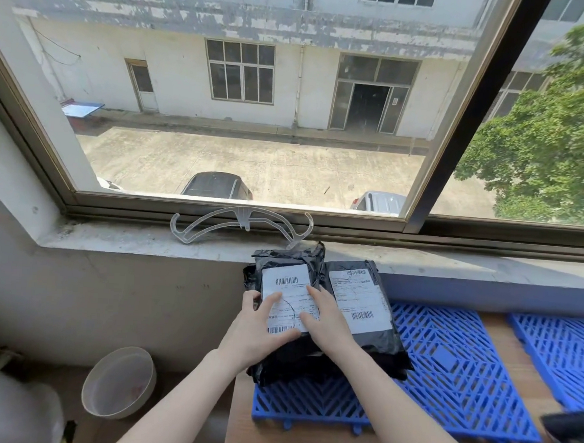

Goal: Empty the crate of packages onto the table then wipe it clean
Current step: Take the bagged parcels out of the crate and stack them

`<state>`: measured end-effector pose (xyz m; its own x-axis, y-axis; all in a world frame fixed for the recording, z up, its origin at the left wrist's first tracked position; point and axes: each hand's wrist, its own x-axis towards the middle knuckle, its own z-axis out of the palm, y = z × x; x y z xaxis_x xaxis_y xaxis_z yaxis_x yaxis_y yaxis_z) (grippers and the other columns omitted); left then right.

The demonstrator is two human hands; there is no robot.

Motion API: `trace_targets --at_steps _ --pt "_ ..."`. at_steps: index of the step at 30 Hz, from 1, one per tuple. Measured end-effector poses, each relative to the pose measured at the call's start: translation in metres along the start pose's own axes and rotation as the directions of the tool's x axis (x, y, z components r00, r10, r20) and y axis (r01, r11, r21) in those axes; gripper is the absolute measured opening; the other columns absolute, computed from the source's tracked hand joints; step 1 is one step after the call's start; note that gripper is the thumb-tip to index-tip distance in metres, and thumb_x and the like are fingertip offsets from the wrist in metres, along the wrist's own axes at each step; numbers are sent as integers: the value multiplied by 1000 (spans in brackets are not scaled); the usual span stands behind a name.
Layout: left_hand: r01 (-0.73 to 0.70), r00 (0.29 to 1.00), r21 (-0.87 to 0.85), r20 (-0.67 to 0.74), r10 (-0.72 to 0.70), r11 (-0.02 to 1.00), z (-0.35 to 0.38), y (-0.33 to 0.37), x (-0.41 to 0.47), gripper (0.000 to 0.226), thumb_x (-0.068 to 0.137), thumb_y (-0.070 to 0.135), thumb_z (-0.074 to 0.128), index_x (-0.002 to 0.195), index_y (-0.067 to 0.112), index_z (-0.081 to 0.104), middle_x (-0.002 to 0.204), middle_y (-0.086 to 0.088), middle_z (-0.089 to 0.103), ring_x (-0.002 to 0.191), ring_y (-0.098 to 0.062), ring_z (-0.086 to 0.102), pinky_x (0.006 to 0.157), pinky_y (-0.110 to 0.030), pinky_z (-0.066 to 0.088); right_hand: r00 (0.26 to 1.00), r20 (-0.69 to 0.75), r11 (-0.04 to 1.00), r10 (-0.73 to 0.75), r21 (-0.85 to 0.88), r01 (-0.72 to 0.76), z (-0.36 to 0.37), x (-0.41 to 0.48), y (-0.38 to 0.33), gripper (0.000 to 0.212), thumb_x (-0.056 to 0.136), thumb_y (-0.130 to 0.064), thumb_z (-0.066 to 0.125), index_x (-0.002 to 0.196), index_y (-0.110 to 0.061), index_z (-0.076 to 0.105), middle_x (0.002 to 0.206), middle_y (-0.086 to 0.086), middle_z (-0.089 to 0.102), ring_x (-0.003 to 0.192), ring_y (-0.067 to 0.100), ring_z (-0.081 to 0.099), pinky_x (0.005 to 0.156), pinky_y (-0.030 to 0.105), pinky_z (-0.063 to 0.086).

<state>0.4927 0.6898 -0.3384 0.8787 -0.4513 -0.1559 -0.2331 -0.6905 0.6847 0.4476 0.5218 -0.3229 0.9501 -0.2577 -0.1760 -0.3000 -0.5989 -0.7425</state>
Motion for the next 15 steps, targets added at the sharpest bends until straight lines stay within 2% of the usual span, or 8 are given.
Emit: trace_targets --at_steps 3,5,7,10,12,15 --pt "-24 1000 -179 -6 23 983 2 3 1 73 66 66 71 130 40 46 127 11 21 117 -11 48 98 -27 47 999 -38 999 -8 34 9 -3 -3 2 60 91 -16 51 148 -21 32 156 -5 25 142 10 24 114 26 21" --pt "-48 999 -219 -30 43 974 5 8 3 59 69 59 72 119 38 49 120 8 26 111 -7 49 94 -26 48 995 -101 998 -8 59 14 -6 -8 2 60 88 -13 52 145 -20 36 151 -9 33 137 9 32 112 27 27" --pt "-65 997 -210 -54 55 976 9 14 6 46 75 48 73 112 35 49 114 6 28 102 -2 51 87 -24 50 992 -127 998 4 68 5 -9 -11 7 59 87 -13 51 144 -22 37 149 -11 34 136 9 34 111 30 31" --pt "-67 997 -157 -37 62 985 13 18 10 41 76 43 71 107 35 45 109 6 27 93 -6 53 83 -29 52 999 -43 999 6 42 -5 -13 -11 16 60 89 -14 49 146 -22 32 153 -8 28 140 9 27 115 33 26" --pt "-52 999 -118 -13 50 992 14 16 11 43 74 45 70 106 38 43 108 7 27 90 -11 54 84 -34 52 1000 6 999 4 33 -4 -15 -9 20 62 89 -13 48 148 -21 30 155 -6 25 142 9 23 117 31 22" --pt "-18 999 -44 -35 17 999 9 16 10 49 70 56 68 108 43 42 108 9 27 85 -15 58 83 -36 52 1000 -3 999 -14 30 14 -17 -8 21 62 89 -14 48 148 -23 30 156 -7 24 143 8 21 117 31 21"
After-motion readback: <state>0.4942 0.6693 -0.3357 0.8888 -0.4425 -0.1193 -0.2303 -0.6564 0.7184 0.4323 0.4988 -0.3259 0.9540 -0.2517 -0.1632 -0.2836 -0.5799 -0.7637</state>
